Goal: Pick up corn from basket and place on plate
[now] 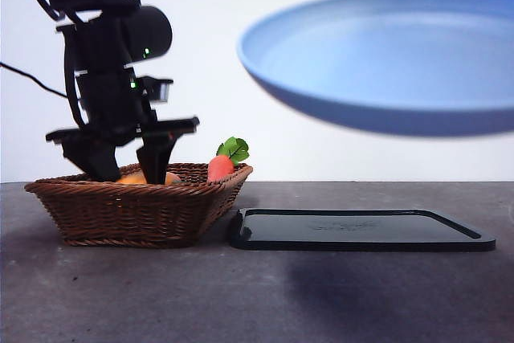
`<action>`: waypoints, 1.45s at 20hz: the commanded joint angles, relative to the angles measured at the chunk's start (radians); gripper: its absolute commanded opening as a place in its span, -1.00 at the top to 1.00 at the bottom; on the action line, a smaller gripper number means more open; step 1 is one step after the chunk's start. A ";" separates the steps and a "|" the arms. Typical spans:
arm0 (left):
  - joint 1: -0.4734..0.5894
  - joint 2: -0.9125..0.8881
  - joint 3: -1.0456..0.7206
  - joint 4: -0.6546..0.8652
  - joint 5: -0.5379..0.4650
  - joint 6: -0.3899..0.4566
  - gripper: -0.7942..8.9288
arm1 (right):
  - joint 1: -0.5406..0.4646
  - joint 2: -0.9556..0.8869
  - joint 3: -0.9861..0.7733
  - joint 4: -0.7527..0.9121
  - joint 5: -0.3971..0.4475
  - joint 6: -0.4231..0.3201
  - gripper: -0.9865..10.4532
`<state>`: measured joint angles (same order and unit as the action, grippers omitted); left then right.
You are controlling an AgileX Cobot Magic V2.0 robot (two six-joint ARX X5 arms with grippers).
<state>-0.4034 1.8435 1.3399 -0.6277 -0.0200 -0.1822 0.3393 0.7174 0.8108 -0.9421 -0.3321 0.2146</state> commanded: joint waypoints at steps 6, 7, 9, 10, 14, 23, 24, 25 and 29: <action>-0.091 -0.380 0.026 -0.014 0.155 -0.029 0.40 | 0.003 0.362 0.012 0.156 -0.061 0.014 0.82; -0.128 -0.404 0.026 -0.014 0.212 -0.041 0.40 | 0.003 0.422 0.012 0.191 -0.098 0.022 0.82; -0.221 -0.410 0.025 -0.020 0.230 -0.042 0.40 | 0.003 0.513 0.012 0.286 -0.177 0.069 0.82; -0.267 -0.398 0.019 -0.024 0.230 -0.043 0.40 | 0.002 0.542 0.012 0.331 -0.205 0.097 0.82; -0.406 -0.306 -0.008 -0.023 0.222 -0.012 0.40 | -0.028 0.576 0.013 0.385 -0.275 0.126 0.82; -0.505 -0.100 -0.008 -0.031 0.221 0.013 0.38 | -0.043 0.576 0.013 0.364 -0.282 0.105 0.82; -0.509 -0.100 -0.008 -0.029 0.221 0.014 0.35 | -0.044 0.576 0.013 0.362 -0.282 0.100 0.82; -0.513 -0.100 -0.008 -0.029 0.220 0.014 0.29 | -0.047 0.576 0.013 0.357 -0.282 0.098 0.82; -0.512 -0.101 -0.007 -0.032 0.221 0.005 0.16 | -0.055 0.577 0.013 0.344 -0.281 0.087 0.82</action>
<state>-0.9058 1.7218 1.3243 -0.6571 0.2054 -0.1753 0.2806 1.2861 0.8104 -0.6067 -0.5911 0.3119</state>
